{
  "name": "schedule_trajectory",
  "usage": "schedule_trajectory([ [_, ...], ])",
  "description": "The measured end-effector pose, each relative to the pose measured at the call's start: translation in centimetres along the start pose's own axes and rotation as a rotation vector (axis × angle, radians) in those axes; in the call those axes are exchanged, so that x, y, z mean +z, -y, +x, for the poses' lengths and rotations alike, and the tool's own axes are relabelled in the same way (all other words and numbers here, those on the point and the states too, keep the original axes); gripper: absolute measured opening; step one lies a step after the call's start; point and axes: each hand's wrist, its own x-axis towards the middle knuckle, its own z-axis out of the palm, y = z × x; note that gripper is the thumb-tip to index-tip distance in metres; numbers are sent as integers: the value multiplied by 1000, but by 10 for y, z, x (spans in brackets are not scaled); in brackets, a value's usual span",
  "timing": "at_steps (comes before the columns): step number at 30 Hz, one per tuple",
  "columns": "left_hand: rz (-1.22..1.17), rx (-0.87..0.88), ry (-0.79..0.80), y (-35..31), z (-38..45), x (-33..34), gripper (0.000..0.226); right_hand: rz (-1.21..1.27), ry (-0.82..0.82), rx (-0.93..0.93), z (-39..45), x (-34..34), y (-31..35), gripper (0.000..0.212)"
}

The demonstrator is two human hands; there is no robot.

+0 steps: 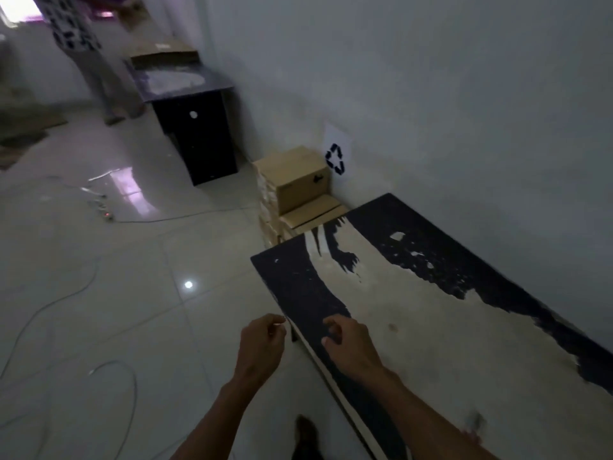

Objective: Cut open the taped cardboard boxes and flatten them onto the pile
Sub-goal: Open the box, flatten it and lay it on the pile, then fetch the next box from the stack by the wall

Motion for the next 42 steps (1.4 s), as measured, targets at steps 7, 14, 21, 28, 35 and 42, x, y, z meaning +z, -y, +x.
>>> schedule_trajectory([
  [7,8,-59,-16,36,111,-44,22,-8,78,-53,125,37,54,42],
  [14,18,-149,-31,50,219,-82,22,-13,181,-25,239,58,104,40],
  [21,-4,-212,-1,74,305,-110,21,29,255,79,323,83,138,34],
  [28,23,-170,88,111,430,-145,20,42,194,184,415,111,179,32],
  [35,85,-109,226,125,546,-177,21,133,57,339,487,132,222,36],
  [42,123,-53,358,122,653,-175,22,216,-73,480,559,127,236,32],
])
